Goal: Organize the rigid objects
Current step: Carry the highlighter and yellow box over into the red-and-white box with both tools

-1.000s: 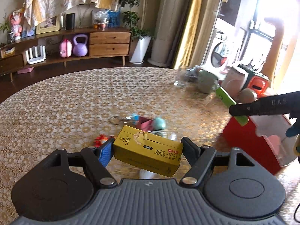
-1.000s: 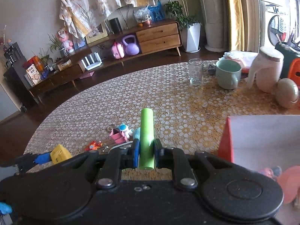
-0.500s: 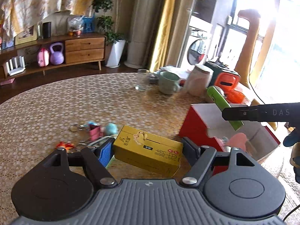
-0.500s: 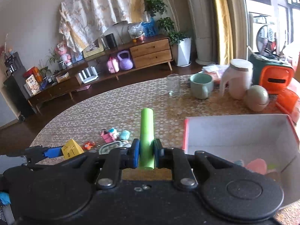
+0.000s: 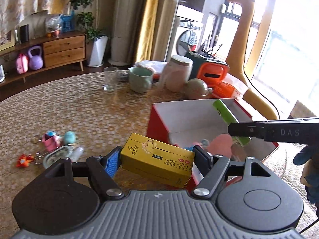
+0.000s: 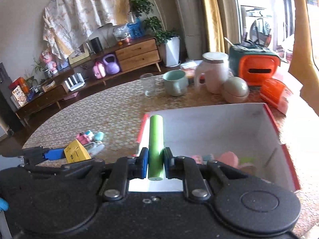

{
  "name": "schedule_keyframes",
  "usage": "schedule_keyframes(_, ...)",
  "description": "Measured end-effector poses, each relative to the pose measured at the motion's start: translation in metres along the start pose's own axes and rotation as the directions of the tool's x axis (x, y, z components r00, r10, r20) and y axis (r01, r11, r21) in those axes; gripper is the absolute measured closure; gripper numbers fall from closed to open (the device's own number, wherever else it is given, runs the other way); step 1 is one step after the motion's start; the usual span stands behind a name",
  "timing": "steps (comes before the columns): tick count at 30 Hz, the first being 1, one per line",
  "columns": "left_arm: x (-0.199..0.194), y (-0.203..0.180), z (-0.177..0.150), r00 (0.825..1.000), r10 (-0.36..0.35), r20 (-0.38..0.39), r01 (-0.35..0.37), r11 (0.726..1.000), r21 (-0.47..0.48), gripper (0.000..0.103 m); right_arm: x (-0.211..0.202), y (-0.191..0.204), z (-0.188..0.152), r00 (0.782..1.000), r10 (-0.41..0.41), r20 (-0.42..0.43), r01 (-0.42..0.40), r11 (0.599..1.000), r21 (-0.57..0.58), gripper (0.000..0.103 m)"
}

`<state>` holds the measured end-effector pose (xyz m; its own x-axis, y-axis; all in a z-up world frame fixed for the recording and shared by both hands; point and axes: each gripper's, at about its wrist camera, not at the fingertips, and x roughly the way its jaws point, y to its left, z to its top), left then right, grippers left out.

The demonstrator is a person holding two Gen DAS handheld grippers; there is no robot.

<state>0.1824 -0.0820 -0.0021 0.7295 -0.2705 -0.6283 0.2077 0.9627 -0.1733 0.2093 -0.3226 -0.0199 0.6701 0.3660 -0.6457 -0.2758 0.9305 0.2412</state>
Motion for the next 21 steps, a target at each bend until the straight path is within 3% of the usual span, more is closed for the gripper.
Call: schedule_keyframes(21, 0.103, -0.088, 0.021, 0.989, -0.065, -0.131, 0.079, 0.992, 0.099, 0.027, 0.02, -0.107, -0.021, 0.984, -0.148, -0.101, 0.154, 0.986, 0.062, 0.088)
